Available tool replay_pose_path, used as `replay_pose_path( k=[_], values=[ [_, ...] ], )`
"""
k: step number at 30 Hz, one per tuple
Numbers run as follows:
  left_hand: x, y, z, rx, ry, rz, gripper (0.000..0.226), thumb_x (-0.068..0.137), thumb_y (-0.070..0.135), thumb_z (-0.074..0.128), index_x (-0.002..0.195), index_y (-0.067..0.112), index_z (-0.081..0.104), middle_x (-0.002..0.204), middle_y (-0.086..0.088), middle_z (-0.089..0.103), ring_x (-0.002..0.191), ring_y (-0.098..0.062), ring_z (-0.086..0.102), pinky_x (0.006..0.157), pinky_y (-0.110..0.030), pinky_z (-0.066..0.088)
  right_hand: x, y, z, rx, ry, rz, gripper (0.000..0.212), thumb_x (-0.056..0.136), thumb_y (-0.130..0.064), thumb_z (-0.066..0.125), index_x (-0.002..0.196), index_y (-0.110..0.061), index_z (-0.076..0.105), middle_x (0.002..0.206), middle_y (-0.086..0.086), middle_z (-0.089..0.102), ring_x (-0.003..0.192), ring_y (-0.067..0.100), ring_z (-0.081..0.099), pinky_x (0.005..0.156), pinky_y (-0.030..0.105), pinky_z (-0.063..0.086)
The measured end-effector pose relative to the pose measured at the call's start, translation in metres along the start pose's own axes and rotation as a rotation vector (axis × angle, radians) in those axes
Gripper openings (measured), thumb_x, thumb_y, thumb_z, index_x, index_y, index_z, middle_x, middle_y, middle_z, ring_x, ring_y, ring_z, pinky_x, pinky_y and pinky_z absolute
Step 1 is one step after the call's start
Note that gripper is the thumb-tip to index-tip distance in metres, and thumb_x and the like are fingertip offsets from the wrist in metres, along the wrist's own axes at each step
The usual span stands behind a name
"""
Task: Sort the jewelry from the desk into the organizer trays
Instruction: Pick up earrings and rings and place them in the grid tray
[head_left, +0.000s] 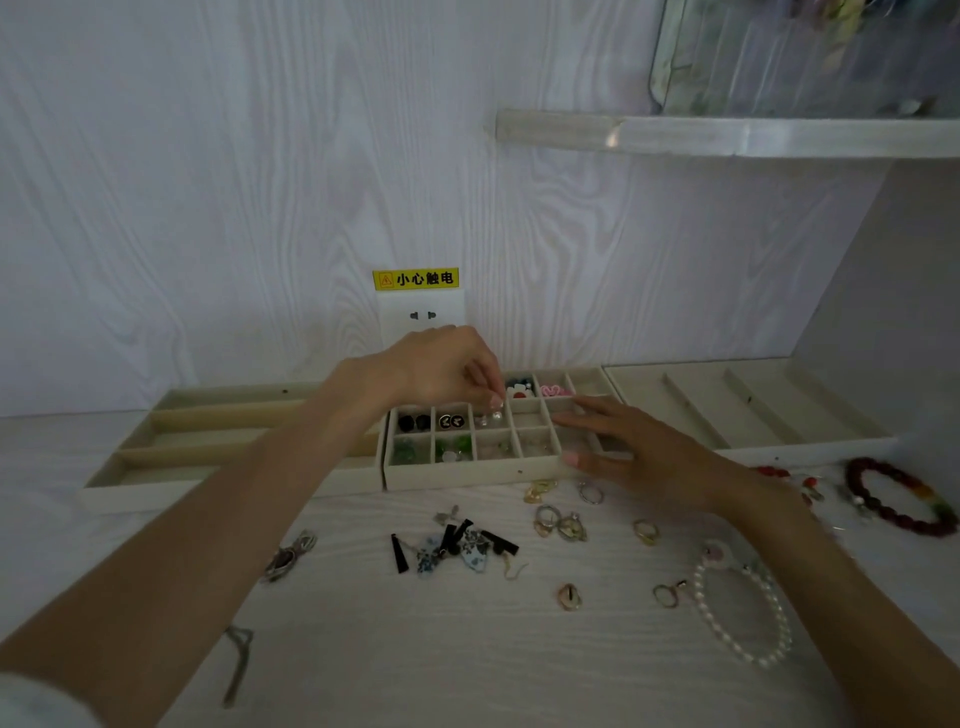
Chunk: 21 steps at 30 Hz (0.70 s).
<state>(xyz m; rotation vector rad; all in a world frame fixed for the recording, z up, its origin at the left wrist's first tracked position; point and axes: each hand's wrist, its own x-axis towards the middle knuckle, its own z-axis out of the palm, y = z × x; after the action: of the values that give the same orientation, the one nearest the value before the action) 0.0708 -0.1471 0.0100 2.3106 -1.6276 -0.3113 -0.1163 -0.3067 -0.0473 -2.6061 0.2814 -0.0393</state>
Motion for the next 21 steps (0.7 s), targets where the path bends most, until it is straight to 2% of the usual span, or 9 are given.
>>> replay_pose_path(
  k=[7,14,17,19,21],
  values=[
    [0.007,-0.002,0.004,0.046,-0.069,-0.002,0.012,0.083,0.031,0.069,0.094,0.029,0.074,0.092,0.016,0.071,0.086,0.005,0.062,0.087,-0.036,0.052,0.0,-0.001,-0.001,0.026,-0.006,0.019,0.069,0.071,-0.068,0.042,0.135,-0.044,0.04,0.151,-0.018,0.021,0.139,0.006,0.022,0.115,0.038,0.023],
    [0.007,-0.004,0.015,0.075,-0.043,-0.033,0.01,0.083,0.032,0.069,0.093,0.033,0.073,0.084,0.02,0.066,0.084,0.005,0.06,0.084,-0.031,0.051,0.001,0.002,0.0,0.011,0.002,0.006,0.072,0.068,-0.075,0.038,0.134,-0.047,0.04,0.151,-0.018,0.022,0.139,0.007,0.023,0.115,0.041,0.025],
    [0.005,-0.004,0.016,0.137,-0.009,-0.037,0.01,0.084,0.035,0.068,0.093,0.035,0.072,0.082,0.02,0.064,0.084,0.001,0.06,0.073,-0.025,0.048,0.0,0.002,0.001,0.0,0.01,0.004,0.07,0.07,-0.072,0.039,0.135,-0.046,0.04,0.151,-0.019,0.022,0.139,0.006,0.022,0.115,0.039,0.023],
    [0.005,-0.002,0.017,0.209,0.024,-0.039,0.012,0.084,0.038,0.067,0.094,0.036,0.072,0.083,0.019,0.063,0.079,-0.001,0.055,0.06,-0.02,0.038,0.0,0.0,0.0,-0.006,0.012,0.004,0.068,0.071,-0.07,0.039,0.135,-0.045,0.04,0.15,-0.02,0.022,0.139,0.005,0.022,0.115,0.036,0.022],
    [0.005,0.0,0.017,0.257,0.051,-0.037,0.013,0.084,0.039,0.066,0.096,0.036,0.072,0.083,0.018,0.058,0.078,-0.002,0.05,0.054,-0.019,0.03,-0.001,-0.001,0.0,-0.01,0.01,0.004,0.069,0.071,-0.07,0.039,0.136,-0.045,0.039,0.151,-0.02,0.021,0.138,0.005,0.022,0.115,0.036,0.022]
  ],
)
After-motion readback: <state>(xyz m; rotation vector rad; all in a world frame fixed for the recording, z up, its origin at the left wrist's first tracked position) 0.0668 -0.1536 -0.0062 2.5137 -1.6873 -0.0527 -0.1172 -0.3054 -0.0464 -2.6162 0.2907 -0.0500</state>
